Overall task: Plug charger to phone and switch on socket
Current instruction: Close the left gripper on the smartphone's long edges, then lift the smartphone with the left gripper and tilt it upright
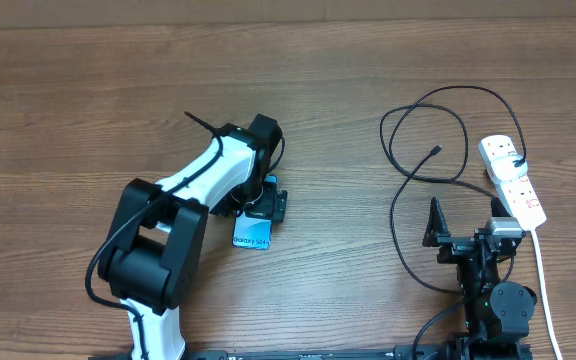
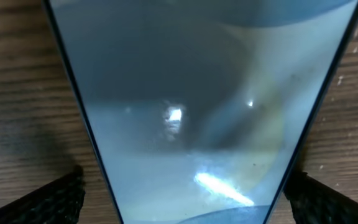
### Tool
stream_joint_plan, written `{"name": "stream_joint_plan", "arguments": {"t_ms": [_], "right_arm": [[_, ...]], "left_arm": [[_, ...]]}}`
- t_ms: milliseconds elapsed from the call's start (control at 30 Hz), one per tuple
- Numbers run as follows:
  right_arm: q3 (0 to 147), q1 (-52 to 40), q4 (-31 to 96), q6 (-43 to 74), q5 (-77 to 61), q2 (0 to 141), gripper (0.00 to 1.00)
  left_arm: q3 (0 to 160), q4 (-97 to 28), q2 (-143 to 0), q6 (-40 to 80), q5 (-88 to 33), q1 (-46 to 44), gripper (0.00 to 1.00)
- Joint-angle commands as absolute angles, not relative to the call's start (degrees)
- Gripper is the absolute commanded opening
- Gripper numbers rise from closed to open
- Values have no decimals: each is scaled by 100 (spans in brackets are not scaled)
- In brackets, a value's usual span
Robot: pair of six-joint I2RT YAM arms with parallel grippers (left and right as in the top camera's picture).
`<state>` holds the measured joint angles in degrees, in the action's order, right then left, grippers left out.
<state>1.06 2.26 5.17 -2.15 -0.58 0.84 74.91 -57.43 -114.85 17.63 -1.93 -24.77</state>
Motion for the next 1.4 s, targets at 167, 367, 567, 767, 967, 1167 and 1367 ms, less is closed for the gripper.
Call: {"name": "stream_joint_plan", "arguments": {"t_ms": [167, 367, 567, 767, 967, 1167, 1367], "right_arm": [[45, 255, 484, -244, -5, 16, 100], [45, 255, 484, -244, -5, 16, 100], [45, 255, 484, -244, -5, 16, 100], [45, 255, 484, -244, -5, 16, 100], [45, 255, 484, -244, -5, 16, 100], [45, 255, 484, -244, -5, 16, 100], [45, 255, 484, -244, -5, 16, 100]], "left_arm": [[7548, -5631, -11865, 1846, -108, -2521, 100], [7548, -5636, -11865, 1846, -110, -2521, 94], [7548, -5634, -11865, 1846, -110, -2521, 82], [7548, -5631, -11865, 1848, -224, -2521, 75], [7548, -5631, -11865, 2001, -451, -2521, 69], [7548, -5605, -11865, 2357, -454, -2517, 64], [7550, -5564, -11865, 2495, -456, -2515, 59]]}}
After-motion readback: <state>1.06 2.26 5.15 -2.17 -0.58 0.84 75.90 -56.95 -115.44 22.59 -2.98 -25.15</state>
